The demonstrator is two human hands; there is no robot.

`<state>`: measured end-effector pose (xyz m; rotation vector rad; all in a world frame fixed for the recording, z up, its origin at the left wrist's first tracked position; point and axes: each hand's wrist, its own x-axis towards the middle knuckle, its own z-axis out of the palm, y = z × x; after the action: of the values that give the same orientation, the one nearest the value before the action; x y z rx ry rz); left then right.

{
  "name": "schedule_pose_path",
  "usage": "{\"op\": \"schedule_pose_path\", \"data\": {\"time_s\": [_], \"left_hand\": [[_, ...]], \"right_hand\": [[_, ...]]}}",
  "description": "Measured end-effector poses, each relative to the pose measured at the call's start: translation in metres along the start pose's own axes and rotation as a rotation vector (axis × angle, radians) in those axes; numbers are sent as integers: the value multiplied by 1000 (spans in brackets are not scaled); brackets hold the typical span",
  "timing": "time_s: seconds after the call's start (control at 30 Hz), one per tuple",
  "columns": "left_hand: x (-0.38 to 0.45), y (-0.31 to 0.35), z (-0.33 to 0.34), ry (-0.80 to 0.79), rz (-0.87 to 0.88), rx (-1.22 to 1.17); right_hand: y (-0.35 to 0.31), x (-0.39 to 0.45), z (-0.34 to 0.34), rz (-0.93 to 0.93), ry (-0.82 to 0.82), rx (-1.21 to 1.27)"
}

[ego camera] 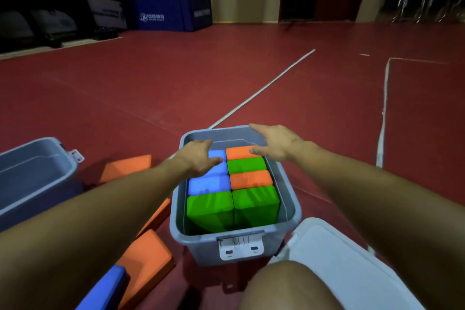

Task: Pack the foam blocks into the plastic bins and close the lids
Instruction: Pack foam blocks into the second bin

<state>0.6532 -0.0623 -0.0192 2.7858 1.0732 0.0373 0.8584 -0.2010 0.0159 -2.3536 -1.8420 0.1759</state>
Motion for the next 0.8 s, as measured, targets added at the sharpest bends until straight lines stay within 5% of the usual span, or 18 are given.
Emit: {"op": "schedule_pose_path", "data": {"time_s": [0.23, 0.5, 0.8], "left_hand": [[12, -20, 103, -158, -50, -20], [49, -41, 189, -126, -94, 43], [54, -48, 209, -185, -121, 130]], "right_hand": [[20, 27, 113, -26, -157, -62], [45, 73, 217, -51, -184, -182], [53, 80, 248, -97, -139, -207]]}}
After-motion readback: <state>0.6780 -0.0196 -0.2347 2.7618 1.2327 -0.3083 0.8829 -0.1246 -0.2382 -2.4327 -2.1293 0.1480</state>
